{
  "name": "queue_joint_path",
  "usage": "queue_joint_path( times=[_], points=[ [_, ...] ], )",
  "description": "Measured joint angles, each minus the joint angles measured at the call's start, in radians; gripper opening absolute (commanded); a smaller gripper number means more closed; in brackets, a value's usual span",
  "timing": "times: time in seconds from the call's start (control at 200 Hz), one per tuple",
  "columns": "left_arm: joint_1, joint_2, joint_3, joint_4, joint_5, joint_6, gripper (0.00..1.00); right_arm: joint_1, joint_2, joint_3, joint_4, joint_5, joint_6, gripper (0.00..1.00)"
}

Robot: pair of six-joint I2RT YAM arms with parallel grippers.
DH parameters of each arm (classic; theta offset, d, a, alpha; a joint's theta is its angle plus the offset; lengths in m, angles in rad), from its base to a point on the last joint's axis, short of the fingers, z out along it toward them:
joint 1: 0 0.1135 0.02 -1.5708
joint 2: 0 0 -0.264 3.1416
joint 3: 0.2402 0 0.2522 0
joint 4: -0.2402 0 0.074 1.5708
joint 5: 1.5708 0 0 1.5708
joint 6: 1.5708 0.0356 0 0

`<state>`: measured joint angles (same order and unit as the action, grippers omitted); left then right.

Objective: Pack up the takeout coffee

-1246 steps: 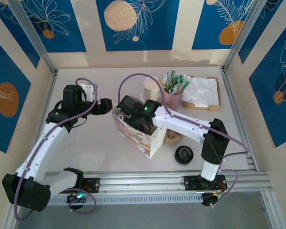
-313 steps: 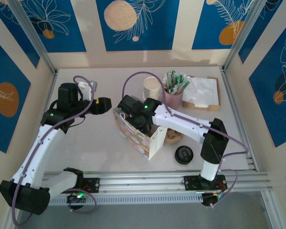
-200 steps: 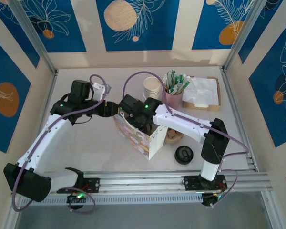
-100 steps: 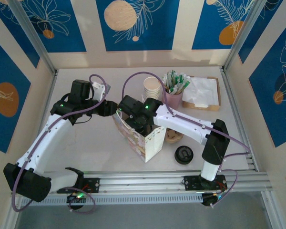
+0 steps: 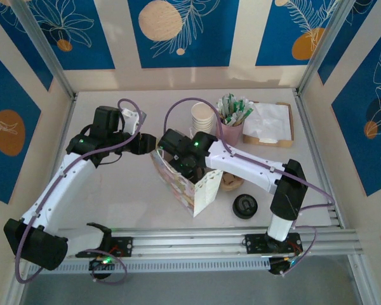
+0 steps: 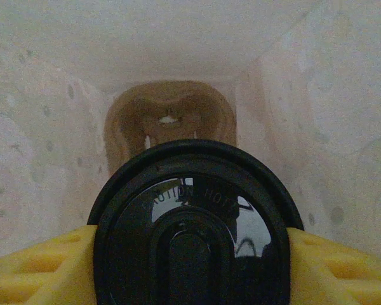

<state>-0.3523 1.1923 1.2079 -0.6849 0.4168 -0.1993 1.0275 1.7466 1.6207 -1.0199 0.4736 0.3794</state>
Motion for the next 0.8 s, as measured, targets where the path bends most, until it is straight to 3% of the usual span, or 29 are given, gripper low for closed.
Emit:
queue_joint_path(
  times=[0.795],
  points=[
    [-0.002,0.0,-0.012,0.033,0.0,-0.004,0.51,0.025,-0.004,-0.02,0.079,0.032,-0.012,0.46]
  ],
)
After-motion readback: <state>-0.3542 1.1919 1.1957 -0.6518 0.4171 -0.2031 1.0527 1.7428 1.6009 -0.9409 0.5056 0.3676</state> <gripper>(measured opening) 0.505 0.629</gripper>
